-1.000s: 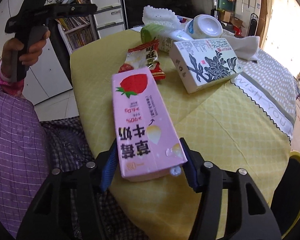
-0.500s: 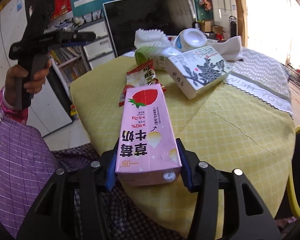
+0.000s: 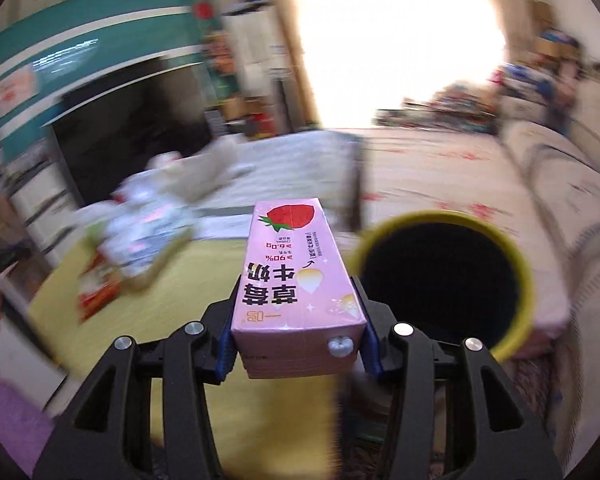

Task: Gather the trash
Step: 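Carry the pink carton with the right gripper and drop it into the bin, then grasp the red snack wrapper with the left gripper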

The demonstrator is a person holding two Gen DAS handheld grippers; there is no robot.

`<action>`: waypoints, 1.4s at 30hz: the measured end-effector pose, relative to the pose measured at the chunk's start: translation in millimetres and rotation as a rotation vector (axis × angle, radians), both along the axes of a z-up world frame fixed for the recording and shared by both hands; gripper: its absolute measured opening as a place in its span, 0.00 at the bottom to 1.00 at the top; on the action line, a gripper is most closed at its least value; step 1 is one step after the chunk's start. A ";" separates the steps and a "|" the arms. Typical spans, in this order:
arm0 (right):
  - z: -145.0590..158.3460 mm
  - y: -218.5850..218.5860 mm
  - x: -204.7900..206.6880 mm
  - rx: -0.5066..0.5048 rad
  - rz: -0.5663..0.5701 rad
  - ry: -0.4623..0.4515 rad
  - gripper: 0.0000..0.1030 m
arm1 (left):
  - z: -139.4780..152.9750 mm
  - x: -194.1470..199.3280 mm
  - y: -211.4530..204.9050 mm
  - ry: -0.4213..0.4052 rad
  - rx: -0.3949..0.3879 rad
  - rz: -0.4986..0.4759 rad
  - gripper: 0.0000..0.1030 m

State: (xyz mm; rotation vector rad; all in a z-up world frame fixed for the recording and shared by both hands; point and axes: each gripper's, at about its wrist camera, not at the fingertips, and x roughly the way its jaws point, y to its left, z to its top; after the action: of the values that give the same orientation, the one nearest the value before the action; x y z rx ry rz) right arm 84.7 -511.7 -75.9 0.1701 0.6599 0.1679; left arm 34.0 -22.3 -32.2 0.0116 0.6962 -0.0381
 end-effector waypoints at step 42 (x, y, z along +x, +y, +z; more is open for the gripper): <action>-59.0 -0.3 22.9 -0.007 -0.168 0.156 0.76 | -88.5 83.3 -60.3 0.240 0.068 -0.244 0.96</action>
State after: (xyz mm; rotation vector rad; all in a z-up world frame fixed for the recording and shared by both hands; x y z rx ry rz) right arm 107.6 -511.9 -134.9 0.2324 0.7978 -0.0092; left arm 117.2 -82.7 -120.8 0.1597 0.9332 -0.2531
